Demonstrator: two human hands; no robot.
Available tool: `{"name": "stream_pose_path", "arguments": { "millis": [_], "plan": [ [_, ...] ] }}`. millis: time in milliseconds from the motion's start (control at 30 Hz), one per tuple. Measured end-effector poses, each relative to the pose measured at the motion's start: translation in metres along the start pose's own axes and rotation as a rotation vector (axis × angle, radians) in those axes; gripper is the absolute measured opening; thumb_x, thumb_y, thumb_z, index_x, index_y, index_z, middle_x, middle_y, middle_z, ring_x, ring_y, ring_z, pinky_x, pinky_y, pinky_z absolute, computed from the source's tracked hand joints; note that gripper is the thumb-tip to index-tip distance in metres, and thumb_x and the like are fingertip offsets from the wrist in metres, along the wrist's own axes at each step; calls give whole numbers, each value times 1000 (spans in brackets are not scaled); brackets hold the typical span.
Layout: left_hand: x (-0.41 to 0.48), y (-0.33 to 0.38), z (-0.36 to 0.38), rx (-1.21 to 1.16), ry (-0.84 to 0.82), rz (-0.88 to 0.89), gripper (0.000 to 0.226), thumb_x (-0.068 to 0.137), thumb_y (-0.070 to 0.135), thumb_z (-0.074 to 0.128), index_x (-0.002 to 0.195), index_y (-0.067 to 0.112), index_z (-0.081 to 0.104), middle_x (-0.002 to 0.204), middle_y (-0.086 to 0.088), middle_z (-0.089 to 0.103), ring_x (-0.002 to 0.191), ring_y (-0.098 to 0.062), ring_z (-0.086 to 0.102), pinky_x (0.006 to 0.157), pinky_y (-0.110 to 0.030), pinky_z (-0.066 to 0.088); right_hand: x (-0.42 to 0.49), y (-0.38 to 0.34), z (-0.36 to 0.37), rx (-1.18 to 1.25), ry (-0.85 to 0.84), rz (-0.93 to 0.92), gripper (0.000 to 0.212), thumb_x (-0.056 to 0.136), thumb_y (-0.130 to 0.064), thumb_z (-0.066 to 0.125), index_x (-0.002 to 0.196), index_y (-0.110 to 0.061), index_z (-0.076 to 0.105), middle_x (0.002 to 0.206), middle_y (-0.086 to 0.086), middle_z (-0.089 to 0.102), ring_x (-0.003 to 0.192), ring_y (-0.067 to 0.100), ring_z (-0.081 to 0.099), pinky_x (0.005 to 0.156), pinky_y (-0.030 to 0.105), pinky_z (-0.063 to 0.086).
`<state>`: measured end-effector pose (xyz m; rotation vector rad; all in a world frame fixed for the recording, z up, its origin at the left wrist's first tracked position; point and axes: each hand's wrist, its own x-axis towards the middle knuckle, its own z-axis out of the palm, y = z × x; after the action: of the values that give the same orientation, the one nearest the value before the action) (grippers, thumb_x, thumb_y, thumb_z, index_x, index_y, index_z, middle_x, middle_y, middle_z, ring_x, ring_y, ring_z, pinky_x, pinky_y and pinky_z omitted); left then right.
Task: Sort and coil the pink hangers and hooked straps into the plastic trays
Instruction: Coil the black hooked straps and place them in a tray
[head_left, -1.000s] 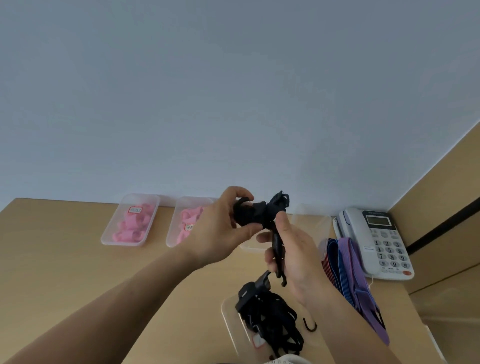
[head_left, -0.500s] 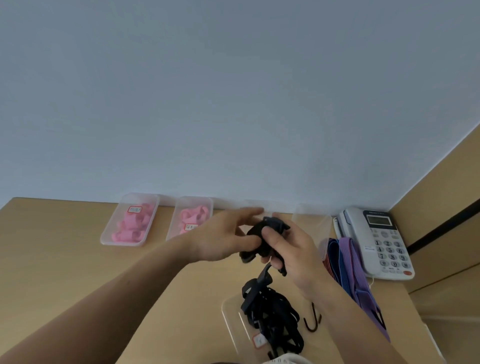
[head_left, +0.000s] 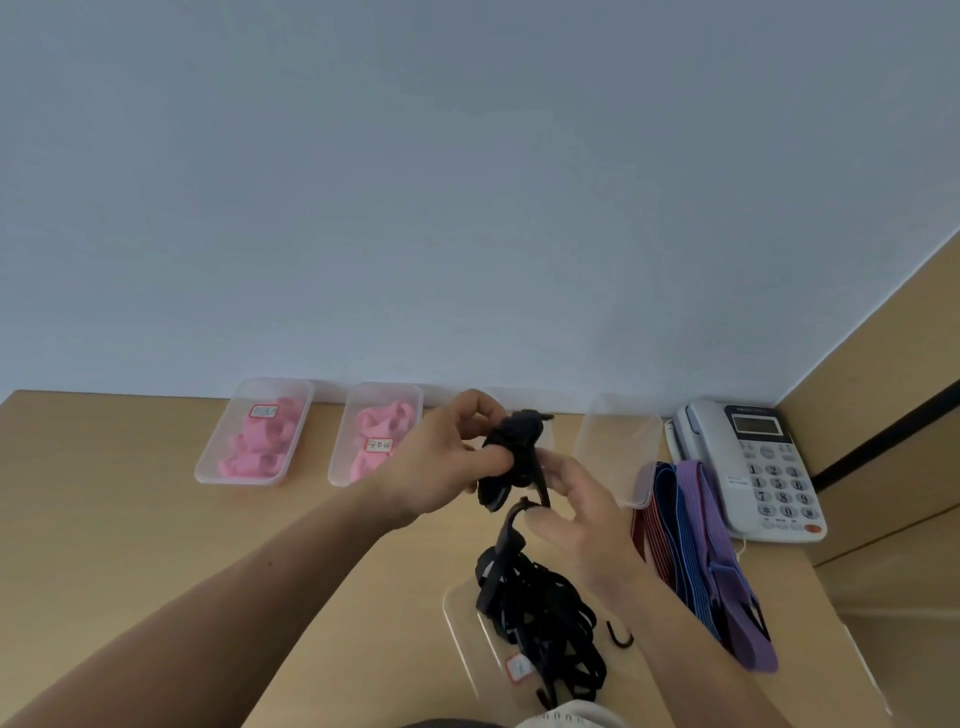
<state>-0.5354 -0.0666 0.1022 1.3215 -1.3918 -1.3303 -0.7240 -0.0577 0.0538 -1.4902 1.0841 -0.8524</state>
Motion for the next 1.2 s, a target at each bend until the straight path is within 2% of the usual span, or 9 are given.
{"name": "stream_pose_path", "arguments": {
  "millis": [167,300,433,600,767,867,967,1067,1200],
  "plan": [
    [3,-1,1,-115,25,-44,34,72,13,63,103,3,52,97,-26,70,74,-36,61,65,-44,43,0,23,8,105,-98,194,11,87,-2,65,90,-11,71,83,6,69,76,17,64,76,33,57],
    [2,-7,-2,-212,73,-51,36,73,13,61,105,0,49,94,-23,71,72,-36,65,61,-36,46,1,29,8,-18,23,170,3,91,-12,64,91,-14,67,77,-2,70,70,14,63,73,28,53],
    [0,-11,-3,-257,27,-64,31,76,14,62,103,5,50,92,-20,72,73,-37,67,60,-33,50,0,26,9,-61,24,148,11,88,-20,69,77,-20,70,69,5,65,59,6,56,59,16,45],
    [3,-15,-1,-364,102,-170,34,73,18,60,103,8,48,89,-17,72,75,-39,70,56,-32,47,0,28,10,99,18,236,22,90,-19,66,74,-4,69,88,16,69,87,15,60,88,33,44],
    [-2,-19,7,-482,-63,-272,34,73,17,60,105,9,54,88,-17,63,62,-27,57,55,-32,45,0,21,12,-10,-18,202,46,83,-53,67,66,-10,65,65,-3,61,63,6,51,63,17,38],
    [-2,-17,7,-444,-40,-249,30,74,17,60,103,9,53,90,-17,67,72,-34,63,55,-31,45,-1,27,8,-126,-2,231,34,90,-34,66,64,-14,60,61,-6,55,62,8,49,60,18,39],
    [0,-17,3,-314,26,-212,30,86,8,58,115,4,49,94,-17,73,79,-38,71,58,-31,47,-3,27,4,-197,-39,284,10,88,-15,64,85,-25,66,83,-16,67,86,1,60,71,12,40],
    [2,-20,0,-218,67,-184,29,92,0,55,119,-1,48,103,-23,70,87,-50,67,68,-42,46,-5,20,1,-167,-112,251,43,82,-3,64,110,-35,64,108,-21,68,112,-9,53,90,15,38],
    [1,-21,-4,-218,83,-180,29,91,-1,54,120,0,47,99,-23,72,87,-46,69,67,-40,50,-8,2,1,86,-25,110,33,88,-9,55,109,-28,71,105,-14,72,99,-6,61,87,17,49]
  ]
}}
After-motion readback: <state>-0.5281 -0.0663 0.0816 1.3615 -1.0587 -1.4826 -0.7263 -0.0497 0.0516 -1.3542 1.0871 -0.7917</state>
